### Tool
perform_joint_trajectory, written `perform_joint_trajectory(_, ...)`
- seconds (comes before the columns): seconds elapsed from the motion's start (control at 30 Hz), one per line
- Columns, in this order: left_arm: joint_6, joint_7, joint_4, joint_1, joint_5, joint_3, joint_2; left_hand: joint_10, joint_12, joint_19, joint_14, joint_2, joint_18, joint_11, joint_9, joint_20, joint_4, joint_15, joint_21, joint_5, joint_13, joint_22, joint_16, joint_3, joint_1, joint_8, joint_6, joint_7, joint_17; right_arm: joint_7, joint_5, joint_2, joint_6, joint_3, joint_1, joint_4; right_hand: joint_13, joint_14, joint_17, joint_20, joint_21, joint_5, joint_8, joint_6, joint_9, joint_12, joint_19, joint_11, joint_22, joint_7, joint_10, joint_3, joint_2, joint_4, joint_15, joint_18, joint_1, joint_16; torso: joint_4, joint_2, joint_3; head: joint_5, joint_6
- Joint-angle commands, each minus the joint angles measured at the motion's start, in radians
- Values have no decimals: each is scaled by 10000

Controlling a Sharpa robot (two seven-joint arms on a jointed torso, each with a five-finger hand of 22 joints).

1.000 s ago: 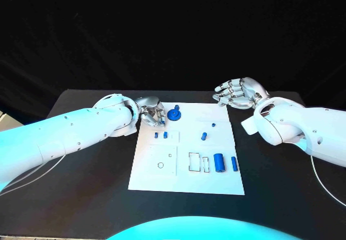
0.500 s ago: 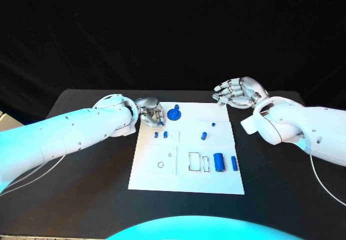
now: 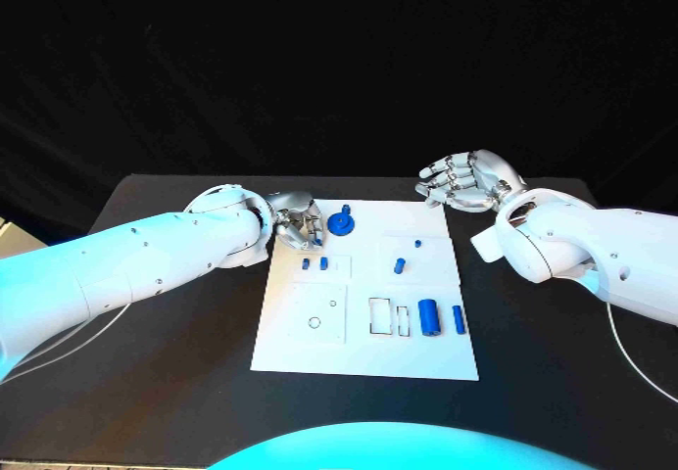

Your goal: Assemble the parts on the task board

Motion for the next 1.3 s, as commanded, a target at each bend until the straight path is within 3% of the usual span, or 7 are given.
perform_joint_trajectory(0.03, 95, -31, 8, -17, -52, -11, 39, 83, -72, 62, 17, 58, 21, -13, 78, -6, -92, -41, -29, 12, -15, 17, 43, 9, -18, 18, 76, -13, -8, 92, -87, 8, 118, 2, -4, 4, -9, -43, -14, 6, -15, 48, 39, -61, -12, -32, -68, 16, -10, 438, 35, 64, -33, 11, 13, 48, 89, -52, 4, 0, 7, 2, 0)
perform_joint_trajectory(1.3, 566, -293, -190, -43, -188, -78, 210, 168, -152, 56, 16, 129, 31, -17, 91, -21, -217, -51, -39, 15, -15, -4, 47, 44, 66, -17, 122, 5, -15, 107, -86, 27, 119, 2, -15, -35, -9, -43, -14, 6, -15, 48, 39, -61, -12, -32, -68, 16, -10, 438, 35, 64, -33, 11, 13, 48, 89, -52, -2, -5, 8, -30, -68)
